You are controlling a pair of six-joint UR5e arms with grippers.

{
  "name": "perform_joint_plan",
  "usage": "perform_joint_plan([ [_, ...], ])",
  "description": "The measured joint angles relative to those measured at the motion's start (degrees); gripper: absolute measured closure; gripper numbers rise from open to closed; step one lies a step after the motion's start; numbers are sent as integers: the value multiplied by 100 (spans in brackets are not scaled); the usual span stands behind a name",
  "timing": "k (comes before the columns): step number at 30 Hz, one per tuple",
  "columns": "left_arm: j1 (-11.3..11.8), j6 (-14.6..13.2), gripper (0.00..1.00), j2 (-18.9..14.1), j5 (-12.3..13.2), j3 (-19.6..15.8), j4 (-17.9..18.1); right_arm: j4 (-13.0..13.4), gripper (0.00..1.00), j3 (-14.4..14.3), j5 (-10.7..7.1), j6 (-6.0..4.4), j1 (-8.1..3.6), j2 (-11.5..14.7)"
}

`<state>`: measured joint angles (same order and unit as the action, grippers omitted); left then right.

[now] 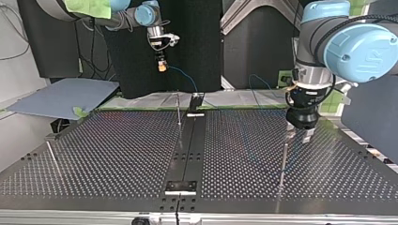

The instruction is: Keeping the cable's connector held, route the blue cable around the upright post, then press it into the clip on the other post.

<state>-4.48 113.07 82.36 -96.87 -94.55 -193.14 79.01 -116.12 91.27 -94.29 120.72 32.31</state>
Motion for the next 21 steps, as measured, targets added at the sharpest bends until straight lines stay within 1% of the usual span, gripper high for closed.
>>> perform_joint_plan([
  [17, -8, -987, 1, 2, -17, 0, 18, -12, 100, -3, 1, 0, 1, 0],
  [21, -9, -1232, 1, 2, -68, 2, 20, -11, 100, -3, 0, 4, 6, 0],
])
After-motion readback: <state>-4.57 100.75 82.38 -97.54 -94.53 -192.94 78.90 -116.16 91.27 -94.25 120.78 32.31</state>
